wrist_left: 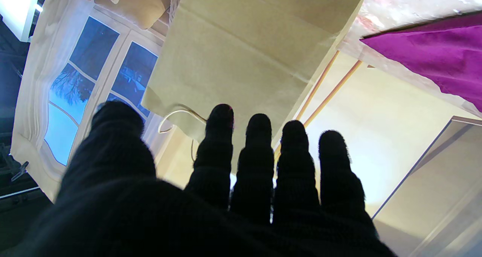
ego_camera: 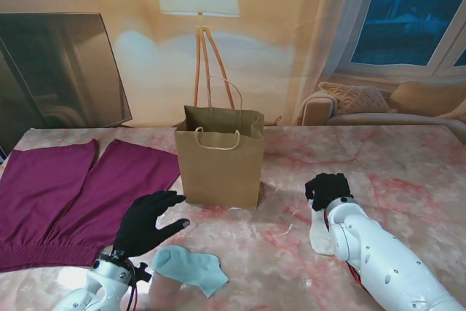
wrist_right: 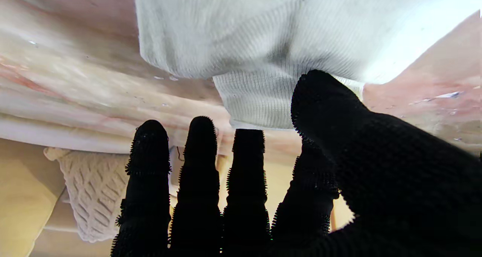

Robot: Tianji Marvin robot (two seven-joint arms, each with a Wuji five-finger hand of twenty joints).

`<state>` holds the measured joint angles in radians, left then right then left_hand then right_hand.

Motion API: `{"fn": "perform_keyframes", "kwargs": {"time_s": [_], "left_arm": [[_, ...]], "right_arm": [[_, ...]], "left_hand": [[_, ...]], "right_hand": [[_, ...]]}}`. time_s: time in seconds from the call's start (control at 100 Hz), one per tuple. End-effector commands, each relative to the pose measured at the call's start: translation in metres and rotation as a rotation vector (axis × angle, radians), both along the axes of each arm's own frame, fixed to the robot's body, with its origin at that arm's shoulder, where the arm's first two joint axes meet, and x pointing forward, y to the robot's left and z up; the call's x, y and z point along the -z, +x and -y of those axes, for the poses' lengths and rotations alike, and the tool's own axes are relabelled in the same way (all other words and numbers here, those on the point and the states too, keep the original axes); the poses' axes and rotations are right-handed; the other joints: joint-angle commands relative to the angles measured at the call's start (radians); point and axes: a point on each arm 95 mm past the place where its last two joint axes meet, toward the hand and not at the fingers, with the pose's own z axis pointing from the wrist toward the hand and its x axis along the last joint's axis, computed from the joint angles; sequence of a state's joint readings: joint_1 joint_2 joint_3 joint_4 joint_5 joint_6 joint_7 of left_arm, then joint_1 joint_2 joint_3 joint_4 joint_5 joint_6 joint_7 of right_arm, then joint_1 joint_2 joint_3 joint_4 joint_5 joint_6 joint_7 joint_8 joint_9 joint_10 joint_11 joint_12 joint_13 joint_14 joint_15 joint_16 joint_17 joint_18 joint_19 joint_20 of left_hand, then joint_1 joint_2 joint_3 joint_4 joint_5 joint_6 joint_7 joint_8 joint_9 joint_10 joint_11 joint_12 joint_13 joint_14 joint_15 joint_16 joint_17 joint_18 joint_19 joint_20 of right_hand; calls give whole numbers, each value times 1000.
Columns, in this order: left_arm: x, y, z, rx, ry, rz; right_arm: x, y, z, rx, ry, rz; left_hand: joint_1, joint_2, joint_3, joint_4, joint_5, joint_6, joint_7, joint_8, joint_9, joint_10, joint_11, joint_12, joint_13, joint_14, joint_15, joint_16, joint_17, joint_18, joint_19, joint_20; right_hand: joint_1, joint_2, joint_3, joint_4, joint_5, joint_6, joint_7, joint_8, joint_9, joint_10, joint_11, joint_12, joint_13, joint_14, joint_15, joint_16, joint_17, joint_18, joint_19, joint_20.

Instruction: Fold the socks and the shorts into the kraft paper bag

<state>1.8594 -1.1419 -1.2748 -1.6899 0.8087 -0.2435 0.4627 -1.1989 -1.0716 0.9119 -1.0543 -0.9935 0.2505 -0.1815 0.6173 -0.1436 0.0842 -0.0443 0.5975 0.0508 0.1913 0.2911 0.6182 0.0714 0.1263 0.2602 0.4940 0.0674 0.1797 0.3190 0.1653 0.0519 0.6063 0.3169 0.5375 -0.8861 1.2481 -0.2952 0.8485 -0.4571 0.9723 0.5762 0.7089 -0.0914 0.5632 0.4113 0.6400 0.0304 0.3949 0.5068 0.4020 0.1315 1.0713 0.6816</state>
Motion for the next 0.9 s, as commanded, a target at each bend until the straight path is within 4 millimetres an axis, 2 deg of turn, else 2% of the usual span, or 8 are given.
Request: {"fn": "perform_keyframes", "kwargs": {"time_s": [0.0, 0.08, 0.16, 0.29, 0.36, 0.53, 0.73, 0.89], "left_arm": [[0, -1, 2, 3, -9, -5], [1, -1, 2, 3, -9, -5], [1, 0, 2, 3, -11, -3], [2, 0, 2, 3, -12, -6], [2, 0, 2, 2, -12, -5], [2, 0, 2, 1, -14, -7], [1, 0, 1, 2, -16, -6], [1, 0, 1, 2, -16, -4]], "right_arm": [[13, -13, 1, -11, -2, -26], [5, -14, 1, -19, 21, -6], [-2, -14, 0, -31, 53, 26], [-17, -13, -3, -49, 62, 120], [-25, -13, -5, -60, 65, 173], [-42, -14, -9, -100, 61, 274], [-64, -18, -12, -130, 61, 325], [-71, -30, -15, -181, 26, 290]], "left_hand": [[6, 28, -25, 64, 11, -17, 14, 4, -39, 6, -16, 3, -21, -14, -16, -3, 1, -13, -3, -3], [6, 29, -25, 64, 12, -18, 14, 4, -38, 5, -15, 3, -21, -15, -16, -3, 0, -12, -2, -3], [6, 29, -25, 64, 13, -19, 14, 4, -38, 6, -15, 3, -21, -15, -16, -4, -1, -9, -3, -3], [5, 30, -25, 64, 14, -20, 15, 4, -38, 6, -15, 3, -20, -15, -15, -4, -4, -9, -5, -4], [6, 29, -25, 64, 15, -19, 16, 5, -37, 6, -15, 3, -19, -16, -15, -4, -5, -7, -6, -4], [6, 30, -24, 64, 14, -19, 16, 5, -37, 8, -14, 3, -19, -13, -14, -4, -5, -8, -7, -5], [7, 31, -24, 64, 14, -19, 17, 5, -36, 9, -14, 3, -19, -14, -14, -4, -5, -8, -8, -5], [6, 33, -25, 64, 14, -19, 17, 5, -37, 9, -15, 3, -21, -12, -15, -4, -7, -8, -10, -6]], "right_hand": [[-19, -33, -67, -59, 35, -23, 4, 26, 41, 30, -72, -115, 56, 58, -93, -99, 33, 39, -42, -53], [-10, -32, -61, -56, 37, -11, 10, 28, 193, 41, -78, -133, 227, 82, -59, -99, 140, 57, -5, -66], [3, -24, -55, -50, 33, 7, 13, 18, 343, 42, -36, -125, 380, 45, 11, -65, 241, 58, 78, -59], [13, 6, -54, -38, 23, 17, 20, -1, 418, 27, 39, -82, 472, 15, 106, 24, 300, 54, 176, -53], [27, 20, -43, -28, 37, 16, 23, -42, 486, 19, 82, -37, 531, -3, 182, 87, 338, 48, 227, -51], [30, 52, -38, -18, 49, -19, 28, -109, 489, 10, 162, 72, 534, -11, 284, 179, 327, 36, 241, -67], [20, 85, -57, -18, 60, -23, 26, -148, 475, 14, 206, 138, 513, -4, 356, 237, 312, 34, 229, -76], [17, 84, -51, -17, 66, -7, 29, -152, 473, 23, 232, 165, 503, 3, 405, 265, 306, 43, 236, -67]]}}
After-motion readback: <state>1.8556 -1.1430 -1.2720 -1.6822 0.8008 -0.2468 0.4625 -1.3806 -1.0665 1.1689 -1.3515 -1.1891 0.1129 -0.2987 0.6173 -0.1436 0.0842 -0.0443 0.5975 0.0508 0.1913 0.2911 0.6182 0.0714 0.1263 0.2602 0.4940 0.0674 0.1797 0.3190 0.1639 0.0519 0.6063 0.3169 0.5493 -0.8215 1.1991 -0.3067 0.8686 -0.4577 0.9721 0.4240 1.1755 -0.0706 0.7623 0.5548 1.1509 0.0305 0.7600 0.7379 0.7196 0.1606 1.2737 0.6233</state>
